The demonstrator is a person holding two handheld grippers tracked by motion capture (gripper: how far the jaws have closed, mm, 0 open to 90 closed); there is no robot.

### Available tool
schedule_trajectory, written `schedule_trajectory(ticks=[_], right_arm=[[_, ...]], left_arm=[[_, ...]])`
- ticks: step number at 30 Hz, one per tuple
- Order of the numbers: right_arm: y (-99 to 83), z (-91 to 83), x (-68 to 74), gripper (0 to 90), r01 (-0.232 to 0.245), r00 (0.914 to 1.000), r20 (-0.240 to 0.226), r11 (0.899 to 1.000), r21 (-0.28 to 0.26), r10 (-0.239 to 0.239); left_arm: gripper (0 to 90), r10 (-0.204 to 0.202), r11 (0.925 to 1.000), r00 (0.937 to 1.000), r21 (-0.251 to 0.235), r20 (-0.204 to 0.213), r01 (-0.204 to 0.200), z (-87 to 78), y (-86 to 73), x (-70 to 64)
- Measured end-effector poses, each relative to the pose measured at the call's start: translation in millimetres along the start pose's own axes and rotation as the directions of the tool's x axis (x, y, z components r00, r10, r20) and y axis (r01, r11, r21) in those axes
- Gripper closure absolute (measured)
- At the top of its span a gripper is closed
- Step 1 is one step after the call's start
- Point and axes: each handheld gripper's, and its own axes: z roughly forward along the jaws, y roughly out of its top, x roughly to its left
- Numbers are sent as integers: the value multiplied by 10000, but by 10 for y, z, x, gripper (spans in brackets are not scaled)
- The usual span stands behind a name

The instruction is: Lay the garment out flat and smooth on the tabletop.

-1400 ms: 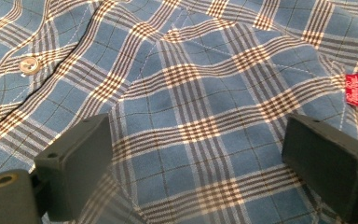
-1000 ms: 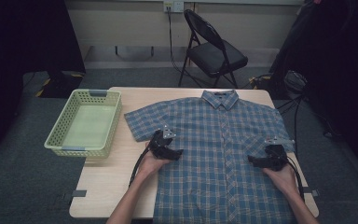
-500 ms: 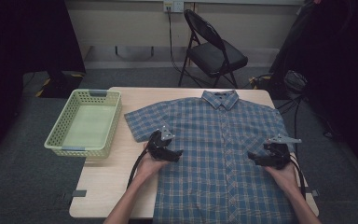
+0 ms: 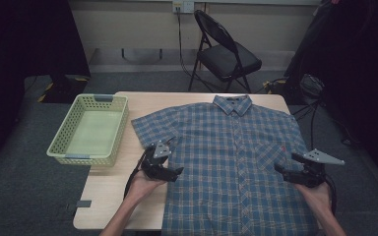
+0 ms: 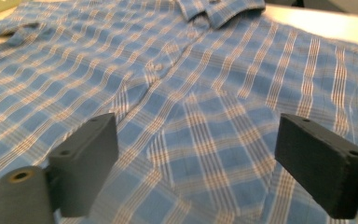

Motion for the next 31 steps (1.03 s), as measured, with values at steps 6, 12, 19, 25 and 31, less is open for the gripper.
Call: schedule_trajectory(ticks=[6,12,19,25,31], right_arm=[[-212,-150,8,135,8,9998,190,9981,614,-19],[-372,-268,-35,136,-87,9988,481,9974,710,53],[-562,-137,-69,136,8,9974,708,9888,1496,-116],[-606,-27,-10,134,226,9953,864,9727,2309,-437],[-605,-20,-32,131,82,9968,757,9723,2334,-265]], left_arm=[[106,-461,9989,9986,50,248,460,-117,-202,-97],[112,-738,9969,9973,270,19,737,-168,-414,-123],[143,-1045,9917,9940,718,-325,1066,-108,-548,-76],[133,-875,9939,9956,646,-341,895,-105,-588,-59],[128,-831,9943,9958,646,-373,854,-94,-586,-66]])
